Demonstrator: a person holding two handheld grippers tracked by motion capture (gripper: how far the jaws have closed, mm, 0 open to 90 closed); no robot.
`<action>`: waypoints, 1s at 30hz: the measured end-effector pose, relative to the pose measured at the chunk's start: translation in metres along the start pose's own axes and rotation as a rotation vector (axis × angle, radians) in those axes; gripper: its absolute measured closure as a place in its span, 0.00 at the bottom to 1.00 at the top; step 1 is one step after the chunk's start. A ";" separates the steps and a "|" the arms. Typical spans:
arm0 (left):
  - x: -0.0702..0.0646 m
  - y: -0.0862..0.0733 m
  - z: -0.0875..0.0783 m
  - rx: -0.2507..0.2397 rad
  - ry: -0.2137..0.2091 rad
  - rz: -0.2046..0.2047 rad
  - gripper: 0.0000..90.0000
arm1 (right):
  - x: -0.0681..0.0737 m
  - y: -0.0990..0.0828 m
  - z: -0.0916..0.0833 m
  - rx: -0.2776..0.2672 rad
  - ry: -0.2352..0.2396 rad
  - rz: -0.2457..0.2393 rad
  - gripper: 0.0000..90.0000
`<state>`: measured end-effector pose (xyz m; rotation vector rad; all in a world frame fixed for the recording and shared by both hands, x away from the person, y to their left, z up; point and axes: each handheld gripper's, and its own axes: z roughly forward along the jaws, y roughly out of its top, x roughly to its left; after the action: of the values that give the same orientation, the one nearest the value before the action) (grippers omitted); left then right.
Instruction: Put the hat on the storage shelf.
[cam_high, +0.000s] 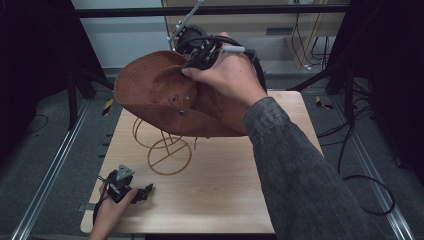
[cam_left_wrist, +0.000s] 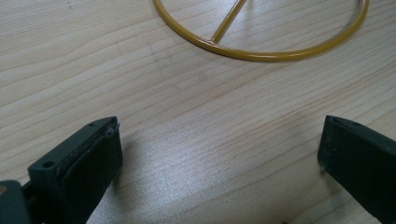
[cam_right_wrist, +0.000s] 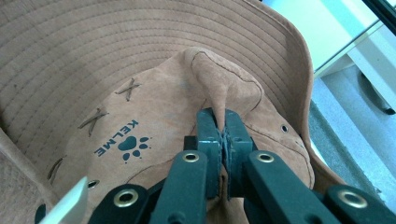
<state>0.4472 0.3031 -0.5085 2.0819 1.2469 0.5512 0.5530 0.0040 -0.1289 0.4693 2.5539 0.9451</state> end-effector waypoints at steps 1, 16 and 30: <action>0.000 0.000 0.000 0.000 0.000 0.000 0.00 | 0.000 0.001 0.001 0.001 0.003 0.001 0.98; 0.000 0.001 0.000 0.002 -0.002 0.000 0.00 | 0.006 0.012 0.017 -0.007 0.020 -0.021 0.98; -0.001 0.001 0.001 -0.001 -0.005 -0.008 0.00 | 0.022 0.035 0.039 0.024 0.054 -0.049 0.98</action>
<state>0.4482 0.3013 -0.5086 2.0751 1.2513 0.5424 0.5577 0.0597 -0.1379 0.3909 2.6152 0.9222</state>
